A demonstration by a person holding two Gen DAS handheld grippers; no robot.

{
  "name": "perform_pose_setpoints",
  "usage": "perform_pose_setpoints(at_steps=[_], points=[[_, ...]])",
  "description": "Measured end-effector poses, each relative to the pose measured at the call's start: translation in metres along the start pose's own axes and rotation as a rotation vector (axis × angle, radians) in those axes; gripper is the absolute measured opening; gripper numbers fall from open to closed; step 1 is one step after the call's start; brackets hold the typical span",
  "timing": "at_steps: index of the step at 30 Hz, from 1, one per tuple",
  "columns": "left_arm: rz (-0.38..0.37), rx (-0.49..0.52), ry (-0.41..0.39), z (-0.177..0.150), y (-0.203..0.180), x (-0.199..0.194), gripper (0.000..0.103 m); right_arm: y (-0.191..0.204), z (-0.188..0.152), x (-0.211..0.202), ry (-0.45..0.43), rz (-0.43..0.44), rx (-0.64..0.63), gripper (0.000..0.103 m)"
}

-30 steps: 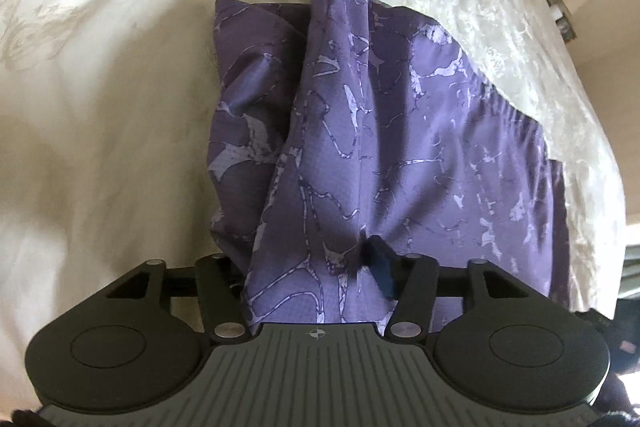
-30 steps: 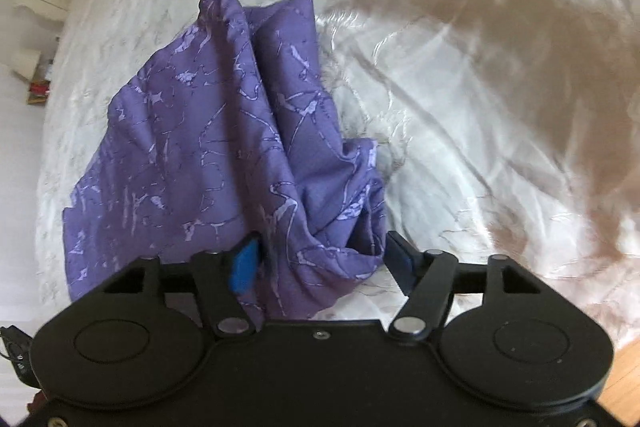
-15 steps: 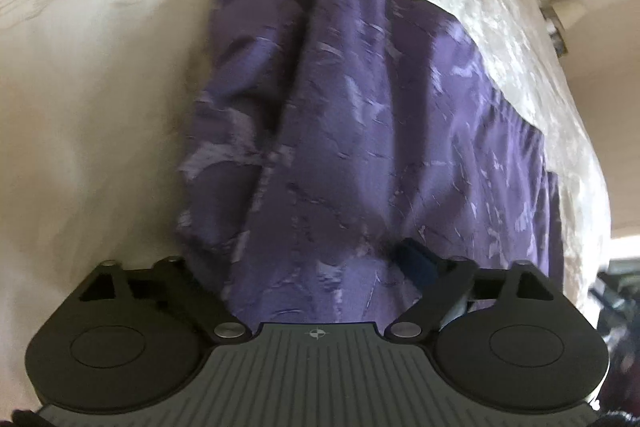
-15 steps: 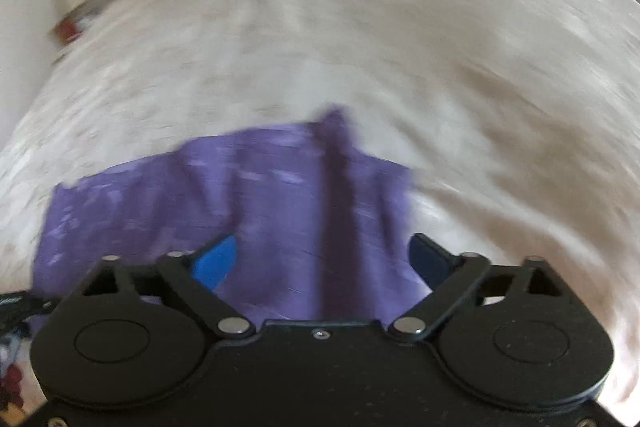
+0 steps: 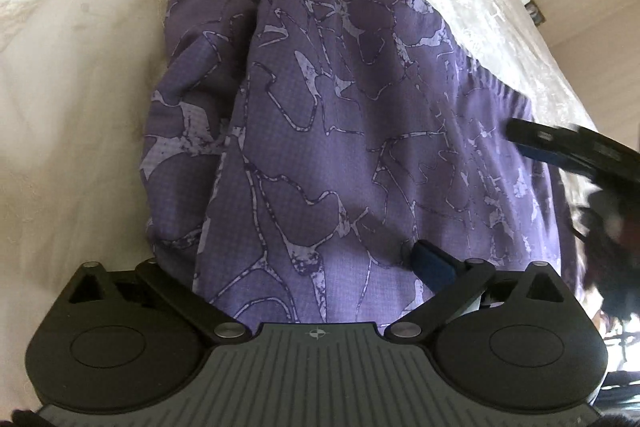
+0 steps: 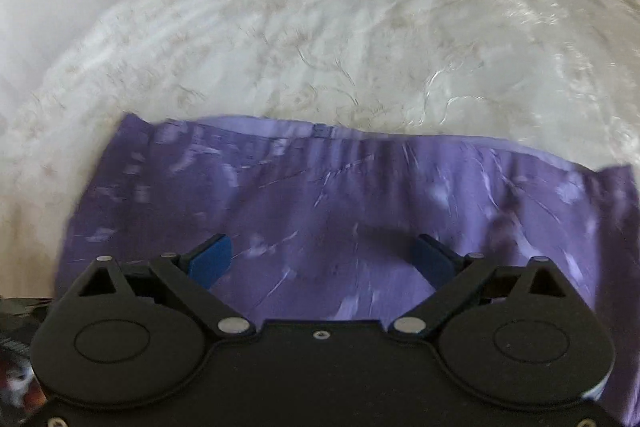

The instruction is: Fold large clothes

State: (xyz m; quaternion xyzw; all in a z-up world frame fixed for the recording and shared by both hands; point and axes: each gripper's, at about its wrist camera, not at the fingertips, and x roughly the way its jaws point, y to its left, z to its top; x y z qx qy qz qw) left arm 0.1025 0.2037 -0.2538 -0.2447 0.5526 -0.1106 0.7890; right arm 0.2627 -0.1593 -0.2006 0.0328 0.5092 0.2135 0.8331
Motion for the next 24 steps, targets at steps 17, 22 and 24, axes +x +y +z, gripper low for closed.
perform_pose_setpoints(at_steps=[17,22,24], points=[[-0.118,-0.154,-0.100,-0.014,0.040,-0.022,0.103,-0.014,0.004,0.033,0.014,-0.080,0.122,0.103],[-0.118,-0.209,-0.120,-0.018,0.043,-0.026,0.103,-0.024,0.006,0.011,0.021,-0.018,0.101,0.092],[-0.092,-0.209,-0.138,-0.022,0.039,-0.027,0.103,-0.035,0.000,-0.010,-0.016,0.022,0.142,0.089]])
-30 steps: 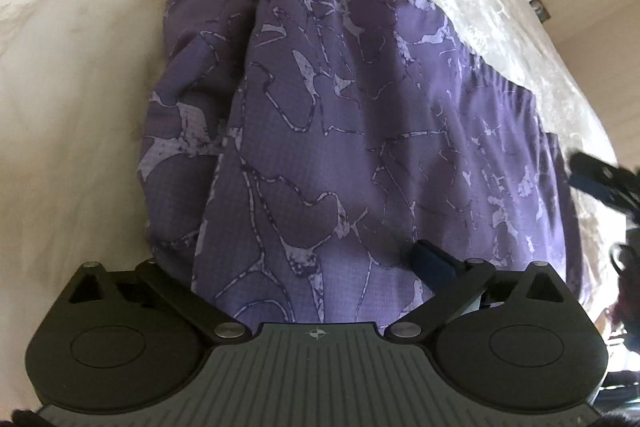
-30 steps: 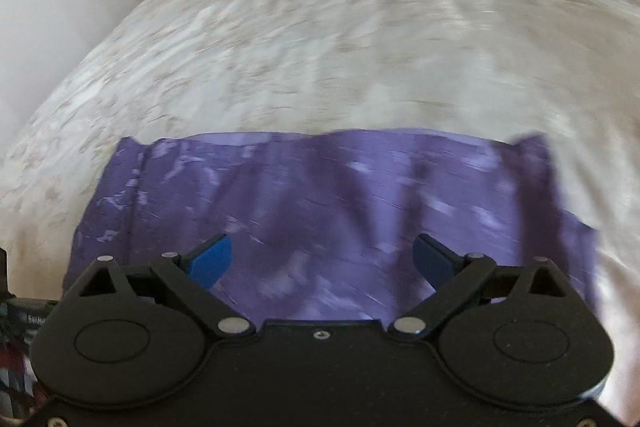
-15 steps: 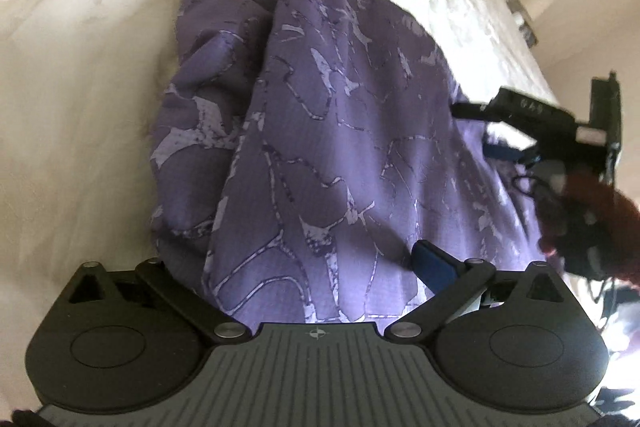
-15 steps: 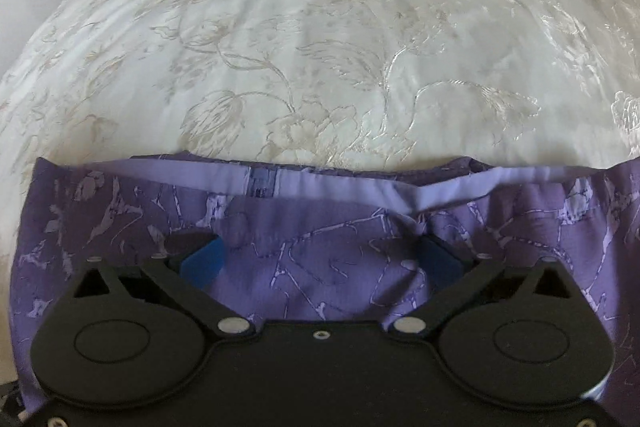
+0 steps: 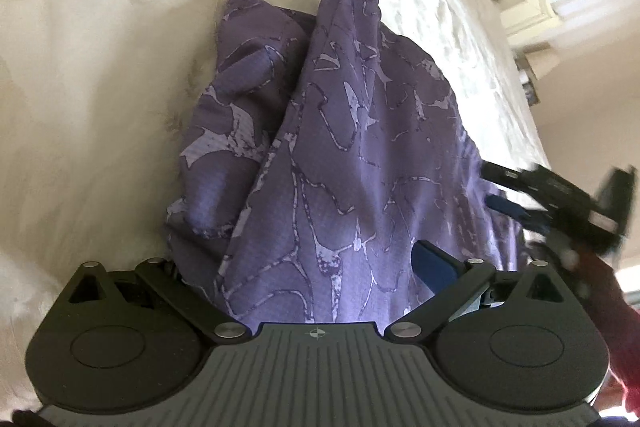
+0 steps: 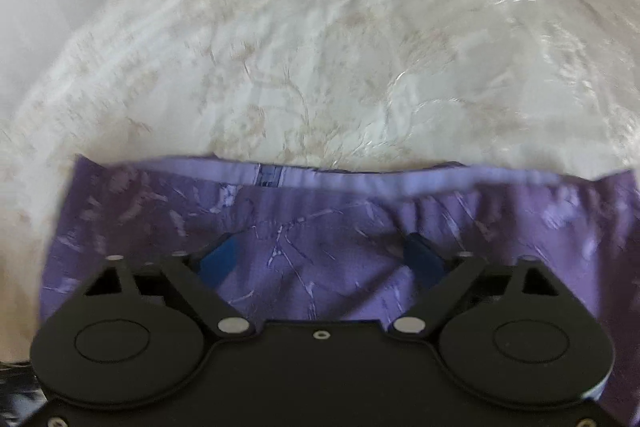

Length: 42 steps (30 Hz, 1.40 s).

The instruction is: Fold large clothes

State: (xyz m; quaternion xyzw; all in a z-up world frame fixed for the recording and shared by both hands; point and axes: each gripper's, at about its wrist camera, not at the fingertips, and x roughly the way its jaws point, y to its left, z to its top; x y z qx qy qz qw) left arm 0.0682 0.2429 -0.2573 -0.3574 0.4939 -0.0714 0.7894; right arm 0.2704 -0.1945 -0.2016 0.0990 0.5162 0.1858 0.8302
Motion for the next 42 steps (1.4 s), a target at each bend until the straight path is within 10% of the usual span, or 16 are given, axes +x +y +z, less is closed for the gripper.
perform_pose_setpoints(at_steps=[14,30,38,42], points=[[0.283,0.063,-0.127,-0.029,-0.041,0.010,0.103,-0.153,-0.097,-0.137,-0.074,-0.041,0.273,0.096],[0.372,-0.091,-0.372,-0.062,-0.062,-0.064,0.103,-0.184,-0.108,-0.073,0.075,0.314,0.400,0.101],[0.333,0.153,-0.349,-0.069,-0.143,-0.060,0.101,-0.184,-0.109,-0.056,0.086,0.356,0.404,0.103],[0.325,0.254,-0.280,-0.057,-0.184,-0.015,0.060,-0.190,-0.112,-0.057,0.087,0.372,0.382,0.103]])
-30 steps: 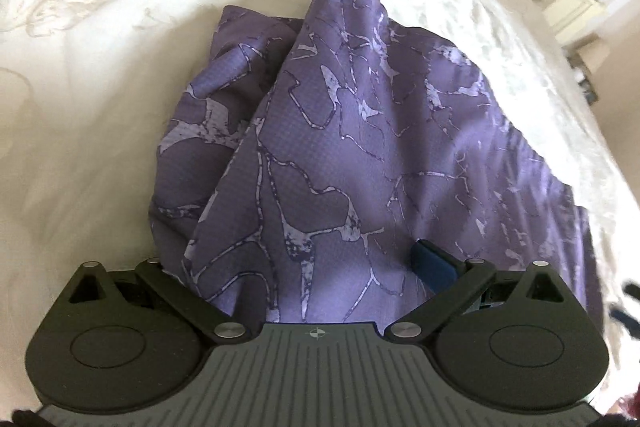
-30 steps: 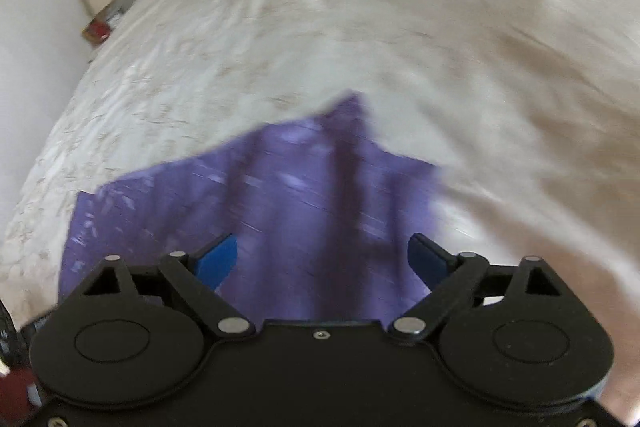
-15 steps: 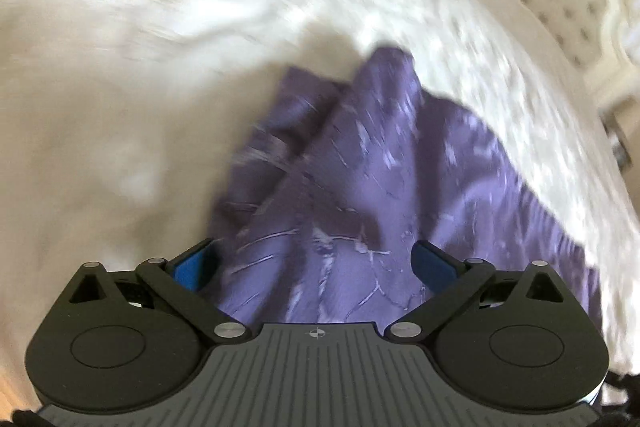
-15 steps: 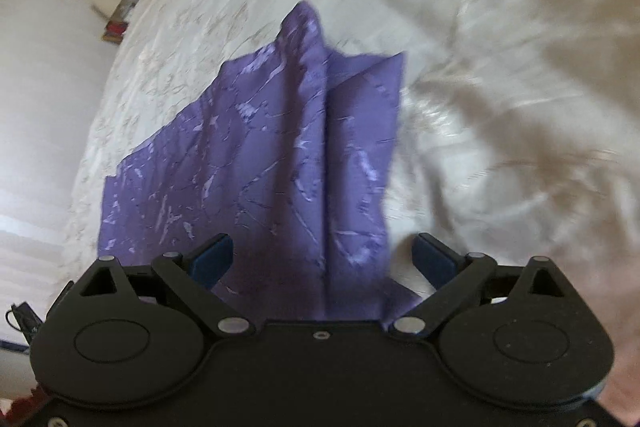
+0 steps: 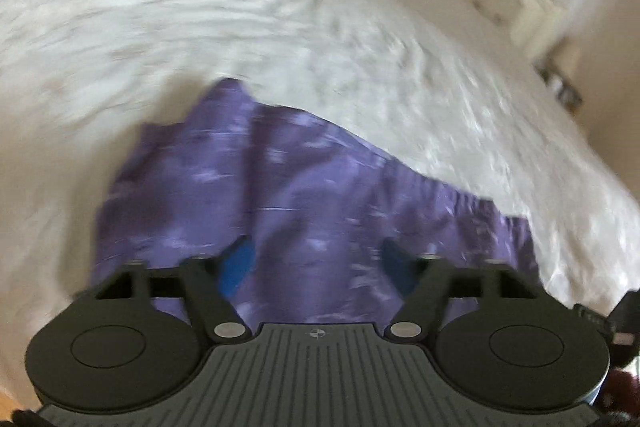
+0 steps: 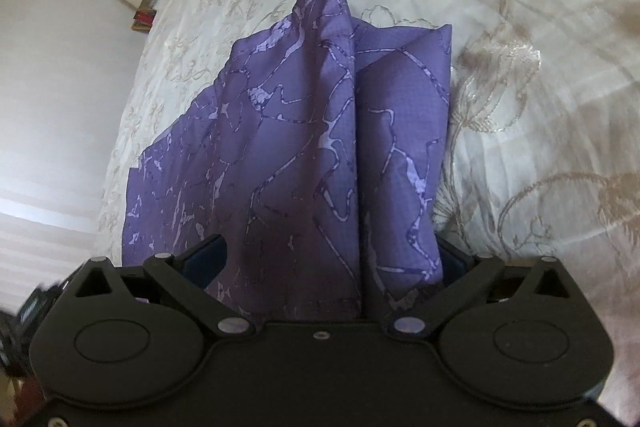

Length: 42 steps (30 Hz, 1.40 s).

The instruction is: Fold large clothes

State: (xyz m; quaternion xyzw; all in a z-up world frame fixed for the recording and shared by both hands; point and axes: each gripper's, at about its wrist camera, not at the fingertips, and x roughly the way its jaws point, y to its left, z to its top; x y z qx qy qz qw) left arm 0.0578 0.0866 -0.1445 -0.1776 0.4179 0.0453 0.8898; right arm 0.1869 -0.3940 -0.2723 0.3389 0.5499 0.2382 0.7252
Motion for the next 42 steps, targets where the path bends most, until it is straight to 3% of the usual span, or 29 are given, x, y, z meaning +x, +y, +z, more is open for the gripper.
perform_pose_setpoints(at_steps=[2,4,6,8,12,18,22,29,34,38,42], points=[[-0.029,0.040,0.037,0.007,-0.020,0.021,0.052,0.001,0.000,0.001,0.006,-0.003,-0.004,0.103],[-0.046,0.081,0.069,0.010,-0.038,0.038,0.031,0.002,0.001,0.001,0.012,-0.006,-0.009,0.103],[-0.042,0.121,0.083,0.012,-0.053,0.051,0.019,0.003,0.000,0.001,0.016,-0.006,-0.018,0.103],[-0.032,0.147,0.084,0.013,-0.064,0.063,0.017,0.003,-0.001,0.002,0.013,0.000,-0.019,0.103],[-0.030,0.194,0.140,0.008,-0.077,0.085,0.016,-0.001,-0.001,0.002,0.013,0.018,-0.017,0.103],[0.039,0.243,0.242,-0.009,-0.077,0.119,0.017,-0.008,0.003,-0.001,0.026,0.038,-0.011,0.103],[0.071,0.311,0.245,-0.010,-0.084,0.125,0.017,-0.013,0.005,-0.003,0.028,0.050,-0.008,0.103],[0.044,0.239,0.226,-0.008,-0.073,0.123,0.017,-0.019,0.006,-0.009,0.029,0.072,-0.003,0.103],[0.013,0.172,0.232,0.020,-0.076,0.141,0.017,-0.019,0.005,-0.010,0.030,0.073,-0.014,0.103],[0.020,0.215,0.265,0.034,-0.083,0.158,0.016,-0.017,0.002,-0.011,0.025,0.065,-0.013,0.103],[-0.001,0.214,0.249,0.037,-0.082,0.154,0.016,-0.014,0.000,-0.010,0.025,0.059,-0.009,0.103]])
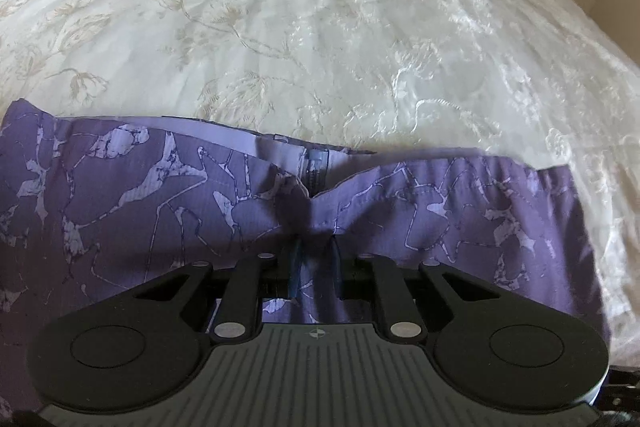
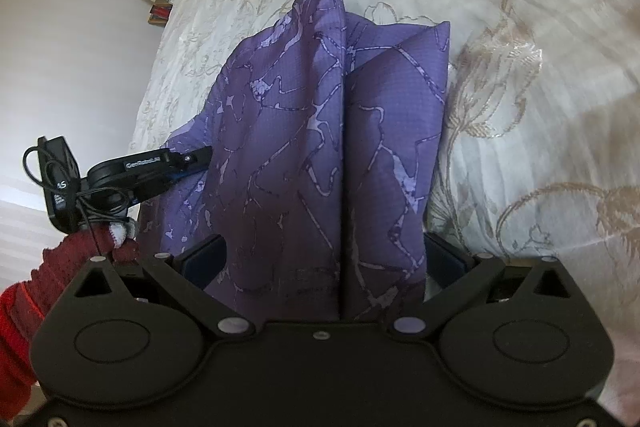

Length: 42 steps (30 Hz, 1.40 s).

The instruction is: Fold large clothes

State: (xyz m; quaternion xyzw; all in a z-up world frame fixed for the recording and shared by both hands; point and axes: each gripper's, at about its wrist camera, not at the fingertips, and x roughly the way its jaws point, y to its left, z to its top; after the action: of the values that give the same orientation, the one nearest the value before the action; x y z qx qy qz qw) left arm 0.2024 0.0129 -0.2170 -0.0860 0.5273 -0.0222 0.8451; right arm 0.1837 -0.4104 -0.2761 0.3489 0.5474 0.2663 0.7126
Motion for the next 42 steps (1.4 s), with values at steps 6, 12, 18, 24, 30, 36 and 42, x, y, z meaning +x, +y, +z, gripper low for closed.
perform_pose_setpoints(at_steps=[6,12,18,24,30,36,42], points=[[-0.008,-0.030,-0.094,-0.020,0.000,-0.044,0.016,0.000,0.003,0.002,0.004,0.004,0.005,0.103],[-0.009,0.028,-0.158,-0.058,-0.010,-0.082,0.016,-0.001,0.003,0.002,0.004,0.007,0.007,0.103],[-0.052,-0.051,-0.149,-0.092,-0.002,-0.068,0.016,-0.002,0.007,0.001,0.013,0.006,0.013,0.103],[-0.123,-0.266,-0.164,-0.117,0.025,-0.040,0.010,-0.001,0.013,-0.004,0.009,-0.039,0.043,0.083],[-0.129,-0.271,-0.169,-0.115,0.029,-0.037,0.007,0.001,0.020,-0.019,-0.017,-0.026,0.056,0.032],[-0.147,-0.280,-0.165,-0.121,0.030,-0.043,0.007,0.032,0.024,-0.029,-0.009,-0.025,-0.025,0.024],[-0.147,-0.183,-0.202,-0.146,0.028,-0.069,0.008,0.056,0.026,-0.034,-0.015,-0.048,-0.049,0.023]])
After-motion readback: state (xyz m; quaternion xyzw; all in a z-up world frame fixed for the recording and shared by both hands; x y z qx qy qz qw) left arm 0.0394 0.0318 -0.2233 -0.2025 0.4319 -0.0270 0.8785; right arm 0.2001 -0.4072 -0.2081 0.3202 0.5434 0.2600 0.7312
